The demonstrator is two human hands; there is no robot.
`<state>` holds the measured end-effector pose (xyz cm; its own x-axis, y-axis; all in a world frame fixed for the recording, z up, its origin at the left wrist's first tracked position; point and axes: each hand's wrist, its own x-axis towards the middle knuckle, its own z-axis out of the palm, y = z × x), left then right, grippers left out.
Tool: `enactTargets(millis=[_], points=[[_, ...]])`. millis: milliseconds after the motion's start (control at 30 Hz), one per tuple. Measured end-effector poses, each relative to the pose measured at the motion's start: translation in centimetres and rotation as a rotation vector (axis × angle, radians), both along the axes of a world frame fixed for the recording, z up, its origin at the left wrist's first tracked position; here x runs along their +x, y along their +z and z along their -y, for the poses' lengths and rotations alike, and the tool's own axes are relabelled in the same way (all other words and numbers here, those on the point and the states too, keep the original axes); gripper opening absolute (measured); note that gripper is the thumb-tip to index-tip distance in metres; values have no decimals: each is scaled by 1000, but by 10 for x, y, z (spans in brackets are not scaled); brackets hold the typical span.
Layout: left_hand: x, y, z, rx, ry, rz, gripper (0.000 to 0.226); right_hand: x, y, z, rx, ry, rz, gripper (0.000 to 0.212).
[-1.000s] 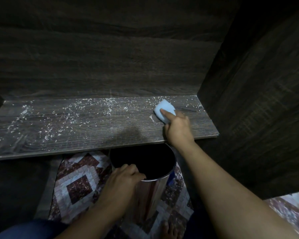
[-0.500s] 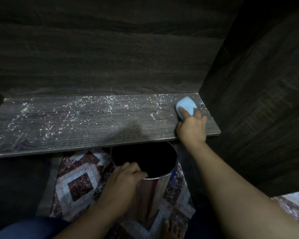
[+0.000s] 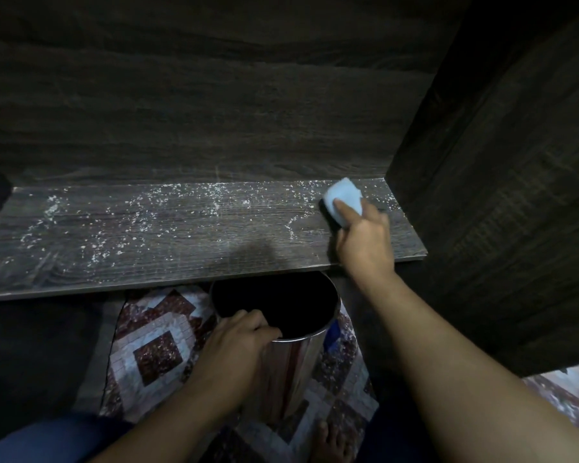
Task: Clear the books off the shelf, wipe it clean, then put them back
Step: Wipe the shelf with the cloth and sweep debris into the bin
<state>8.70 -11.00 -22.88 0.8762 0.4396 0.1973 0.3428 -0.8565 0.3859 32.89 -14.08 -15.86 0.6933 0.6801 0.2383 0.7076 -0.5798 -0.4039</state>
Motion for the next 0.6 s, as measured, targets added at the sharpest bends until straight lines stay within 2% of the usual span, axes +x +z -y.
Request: enactTargets(millis=[133,300,400,500,600], points=[[-2,2,0,-36,2,3,31,2,-11,1,-179,-2,-18,75],[-4,2,-1,-47,7,-1,31,-23,-14,-10,-246,166,9,65],[-6,3,-2,-41,6,7,28,-42,-15,-13,-229,265,15,64],[-8,5,-3,-37,-7,1,34,-46,-15,-16,-165,346,4,66],[-10,6,-4,-41,2,-6,30,-34,-14,-15,-85,271,24,66]])
